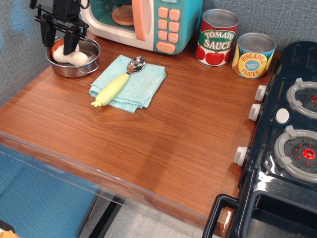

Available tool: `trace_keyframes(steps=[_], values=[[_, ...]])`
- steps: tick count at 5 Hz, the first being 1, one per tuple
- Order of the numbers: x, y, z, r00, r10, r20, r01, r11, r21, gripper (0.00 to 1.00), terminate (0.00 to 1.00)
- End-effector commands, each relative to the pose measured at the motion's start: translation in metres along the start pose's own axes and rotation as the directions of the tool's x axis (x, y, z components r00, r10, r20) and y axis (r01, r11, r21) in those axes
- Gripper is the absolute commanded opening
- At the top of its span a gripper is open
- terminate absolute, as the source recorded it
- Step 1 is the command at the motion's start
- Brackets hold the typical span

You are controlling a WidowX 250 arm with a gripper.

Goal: Remove the mushroom from the silver pot.

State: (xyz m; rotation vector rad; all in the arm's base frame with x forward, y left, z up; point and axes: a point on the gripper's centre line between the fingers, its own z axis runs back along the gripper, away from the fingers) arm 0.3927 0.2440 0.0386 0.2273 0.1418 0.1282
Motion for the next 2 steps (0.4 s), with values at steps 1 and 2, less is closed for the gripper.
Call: trace_keyframes(steps=[1,2], values=[[-0.024,-0.002,0.092,0.954,0.021,0.299,-0.017,1.0,-0.014,0.0,0.0],[-0.036,-0.022,0.114,0.92,0.014,0.391,0.008,0.998,-0.055,0.0,0.0]])
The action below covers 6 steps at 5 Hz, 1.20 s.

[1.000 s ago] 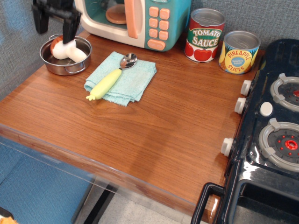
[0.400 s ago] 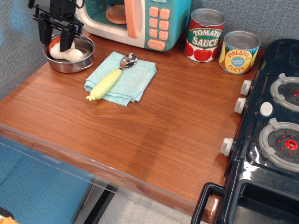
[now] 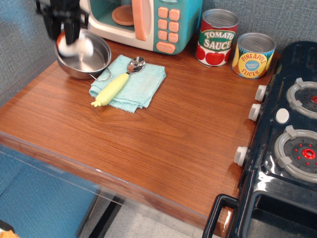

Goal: Remove the mushroom from the silver pot.

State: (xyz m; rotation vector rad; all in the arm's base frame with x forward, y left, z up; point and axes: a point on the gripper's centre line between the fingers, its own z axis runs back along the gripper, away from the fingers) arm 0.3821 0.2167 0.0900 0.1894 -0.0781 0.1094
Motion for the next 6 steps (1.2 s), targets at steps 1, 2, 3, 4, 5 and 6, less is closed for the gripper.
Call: trace_keyframes(steps=[1,2,3,4,5,6], values=[[-0.001,-0.055,0.082,0.974,-0.066,0.215,0.074,0.997,-0.029,0.0,0.0],[0.002,-0.105,0.092,0.98,-0.111,0.168,0.115,0.993,-0.015,0.0,0.0],[-0.002,-0.103,0.069,0.997,-0.034,0.074,0.031,0.999,0.036,0.0,0.0],[-0.003,-0.079,0.051,0.999,0.04,0.004,-0.04,0.996,0.076,0.0,0.0],[-0.003,-0.073,0.042,0.998,0.05,-0.039,-0.047,0.996,0.08,0.0,0.0],[-0.006,-0.065,0.038,0.997,0.06,-0.054,-0.055,0.995,0.085,0.0,0.0]])
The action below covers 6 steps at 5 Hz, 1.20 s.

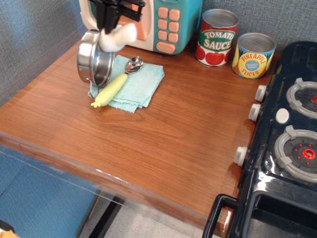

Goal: Remove the mushroom from the silver pot.

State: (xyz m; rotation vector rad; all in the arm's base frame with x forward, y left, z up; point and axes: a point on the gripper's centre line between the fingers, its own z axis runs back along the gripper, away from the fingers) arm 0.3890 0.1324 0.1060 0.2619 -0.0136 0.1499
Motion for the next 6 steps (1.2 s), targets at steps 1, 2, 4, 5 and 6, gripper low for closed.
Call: trace_keyframes(steps=[1,2,4,5,6], values=[[-0.009,0.04,-0.002,0.999,0.049,0.007,-0.049,0.999,0.01,0.0,0.0],[-0.012,0.067,-0.013,0.999,0.052,0.002,-0.052,0.999,0.007,0.0,0.0],[-0.013,0.097,-0.07,0.999,0.028,-0.026,-0.03,0.998,-0.053,0.0,0.0],[0.001,0.088,-0.097,0.999,-0.023,-0.04,0.019,0.996,-0.092,0.0,0.0],[0.013,0.075,-0.09,0.997,-0.074,-0.012,0.073,0.993,-0.089,0.0,0.0]])
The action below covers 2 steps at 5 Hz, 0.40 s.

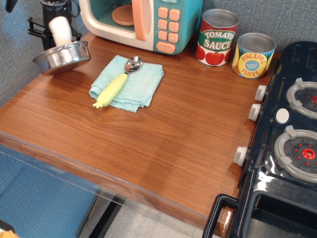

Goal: Remove the mushroom from the silver pot.

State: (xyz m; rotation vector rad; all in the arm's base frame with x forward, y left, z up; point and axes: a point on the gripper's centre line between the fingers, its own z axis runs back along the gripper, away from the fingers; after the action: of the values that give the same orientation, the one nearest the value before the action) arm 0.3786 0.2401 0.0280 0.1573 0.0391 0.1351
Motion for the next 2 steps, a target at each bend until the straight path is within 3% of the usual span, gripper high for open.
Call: trace_keyframes(steps=[1,2], values=[[0.011,-0.023,0.031,0.992,-0.093,0.083,0.09,0.995,0.043,0.0,0.0],[0.006,-0.029,0.053,0.989,-0.086,0.122,0.078,0.994,0.07,0.0,0.0]])
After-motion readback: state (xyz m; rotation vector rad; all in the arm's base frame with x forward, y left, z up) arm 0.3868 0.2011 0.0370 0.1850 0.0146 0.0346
